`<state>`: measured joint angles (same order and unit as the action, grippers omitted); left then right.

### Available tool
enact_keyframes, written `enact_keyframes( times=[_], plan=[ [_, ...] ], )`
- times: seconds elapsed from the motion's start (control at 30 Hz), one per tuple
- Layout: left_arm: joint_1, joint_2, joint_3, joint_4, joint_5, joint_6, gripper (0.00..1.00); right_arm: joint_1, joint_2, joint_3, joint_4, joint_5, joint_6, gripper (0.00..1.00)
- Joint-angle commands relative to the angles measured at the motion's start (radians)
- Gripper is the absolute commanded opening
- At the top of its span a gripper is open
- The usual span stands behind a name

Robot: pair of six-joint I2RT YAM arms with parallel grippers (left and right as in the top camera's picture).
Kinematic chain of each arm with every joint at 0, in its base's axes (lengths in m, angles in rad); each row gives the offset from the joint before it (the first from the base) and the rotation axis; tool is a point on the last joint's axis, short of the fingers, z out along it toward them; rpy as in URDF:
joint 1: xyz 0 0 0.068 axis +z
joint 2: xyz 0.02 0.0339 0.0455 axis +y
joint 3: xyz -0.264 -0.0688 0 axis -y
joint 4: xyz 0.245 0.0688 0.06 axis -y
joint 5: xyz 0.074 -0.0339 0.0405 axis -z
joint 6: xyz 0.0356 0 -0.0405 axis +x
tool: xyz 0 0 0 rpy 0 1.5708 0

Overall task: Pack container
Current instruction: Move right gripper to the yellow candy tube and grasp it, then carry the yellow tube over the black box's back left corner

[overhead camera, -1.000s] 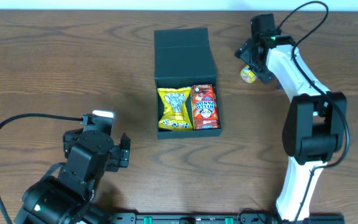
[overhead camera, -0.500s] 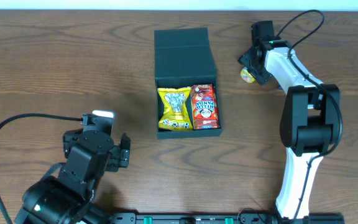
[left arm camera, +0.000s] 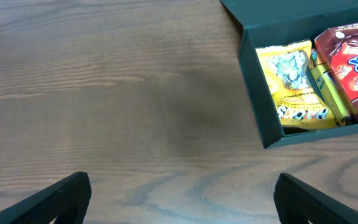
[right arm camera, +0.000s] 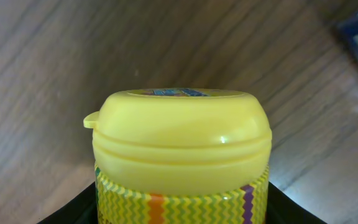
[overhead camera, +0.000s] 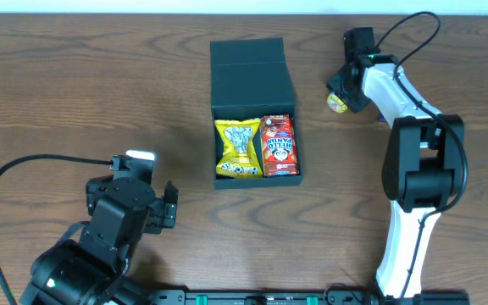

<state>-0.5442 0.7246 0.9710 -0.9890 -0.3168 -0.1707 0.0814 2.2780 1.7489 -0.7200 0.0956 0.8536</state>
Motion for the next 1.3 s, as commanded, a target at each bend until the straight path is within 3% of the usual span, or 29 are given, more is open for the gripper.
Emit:
enact_keyframes(
  times=[0.0, 0.5, 0.93, 1.1, 1.2, 1.27],
  plan=[
    [0.002, 0.000, 0.015, -0.003, 0.000, 0.006, 0.95, -0.006, 0.003, 0.092, -0.029, -0.051, -0.079, 0.40],
    [0.002, 0.000, 0.015, -0.003, 0.000, 0.006, 0.95, 0.161, 0.003, 0.582, -0.473, -0.243, -0.321, 0.34],
    [0.002, 0.000, 0.015, -0.003, 0.000, 0.006, 0.95, 0.410, 0.004, 0.610, -0.642, -0.252, -0.418, 0.30],
    [0.002, 0.000, 0.015, -0.003, 0.000, 0.006, 0.95, 0.457, 0.004, 0.602, -0.634, -0.248, -0.679, 0.29],
    [0.002, 0.000, 0.015, -0.003, 0.000, 0.006, 0.95, 0.470, 0.004, 0.587, -0.634, -0.249, -0.883, 0.21],
    [0.002, 0.000, 0.015, -0.003, 0.000, 0.006, 0.95, 0.475, 0.004, 0.567, -0.629, -0.251, -0.996, 0.22]
  ],
)
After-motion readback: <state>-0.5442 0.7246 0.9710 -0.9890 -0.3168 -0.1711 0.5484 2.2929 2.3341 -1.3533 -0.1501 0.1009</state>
